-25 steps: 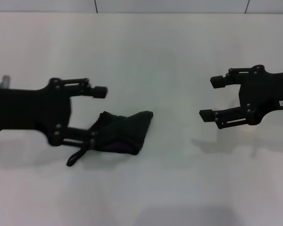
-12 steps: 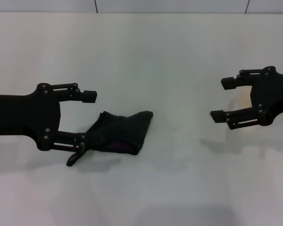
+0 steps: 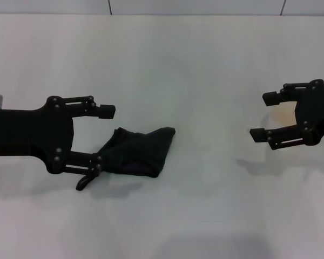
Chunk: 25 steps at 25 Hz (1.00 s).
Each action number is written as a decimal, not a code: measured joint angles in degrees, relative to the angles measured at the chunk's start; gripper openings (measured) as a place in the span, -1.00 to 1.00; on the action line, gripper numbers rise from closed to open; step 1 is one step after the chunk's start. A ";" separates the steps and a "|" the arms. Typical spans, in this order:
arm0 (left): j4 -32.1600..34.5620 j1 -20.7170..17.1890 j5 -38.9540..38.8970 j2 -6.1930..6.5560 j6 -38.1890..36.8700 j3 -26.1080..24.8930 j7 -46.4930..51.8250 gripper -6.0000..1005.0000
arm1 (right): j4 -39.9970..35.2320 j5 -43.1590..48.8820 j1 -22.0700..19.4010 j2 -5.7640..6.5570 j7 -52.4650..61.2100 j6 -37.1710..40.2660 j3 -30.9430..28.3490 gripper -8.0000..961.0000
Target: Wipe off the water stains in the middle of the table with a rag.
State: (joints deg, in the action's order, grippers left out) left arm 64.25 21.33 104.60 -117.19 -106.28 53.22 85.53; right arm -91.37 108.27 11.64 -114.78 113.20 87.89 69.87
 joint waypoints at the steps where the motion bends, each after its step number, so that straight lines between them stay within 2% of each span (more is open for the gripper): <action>1: 0.00 0.03 0.00 -0.08 -0.02 -0.01 -0.01 0.72 | 0.06 0.00 0.01 0.00 0.00 0.03 0.00 0.75; 25: 0.00 -0.15 0.00 -0.43 0.20 0.05 -0.25 0.72 | 0.44 0.94 -0.22 -0.01 -0.36 1.29 -2.13 0.75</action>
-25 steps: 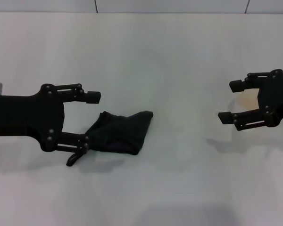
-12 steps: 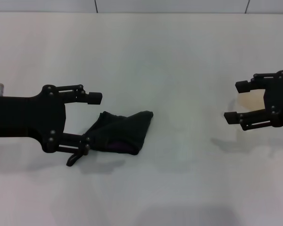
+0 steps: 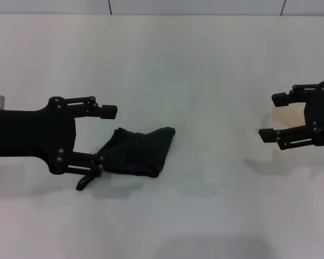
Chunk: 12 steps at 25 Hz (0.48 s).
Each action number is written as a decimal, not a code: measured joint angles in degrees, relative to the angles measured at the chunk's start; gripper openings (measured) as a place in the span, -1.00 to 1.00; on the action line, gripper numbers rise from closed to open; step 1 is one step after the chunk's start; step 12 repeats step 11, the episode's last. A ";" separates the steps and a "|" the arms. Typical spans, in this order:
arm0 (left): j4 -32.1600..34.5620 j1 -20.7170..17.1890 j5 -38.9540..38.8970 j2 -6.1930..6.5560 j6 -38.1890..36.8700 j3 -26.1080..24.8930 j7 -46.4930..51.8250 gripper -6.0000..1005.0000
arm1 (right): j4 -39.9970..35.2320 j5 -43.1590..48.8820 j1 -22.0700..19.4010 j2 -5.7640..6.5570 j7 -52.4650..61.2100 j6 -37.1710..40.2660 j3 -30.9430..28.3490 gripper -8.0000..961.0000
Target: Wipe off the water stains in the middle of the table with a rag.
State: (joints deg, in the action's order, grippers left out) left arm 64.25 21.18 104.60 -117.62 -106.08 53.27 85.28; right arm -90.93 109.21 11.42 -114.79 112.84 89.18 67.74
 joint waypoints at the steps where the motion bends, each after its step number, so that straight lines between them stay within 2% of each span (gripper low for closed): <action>1: 0.00 0.00 0.00 -0.03 0.02 0.02 -0.02 0.72 | 0.00 0.03 0.00 0.00 -0.13 0.00 0.01 0.75; 12: 0.00 0.00 0.04 -0.14 0.02 0.16 -0.12 0.72 | 0.03 0.04 0.00 0.00 -0.34 -0.03 -0.02 0.75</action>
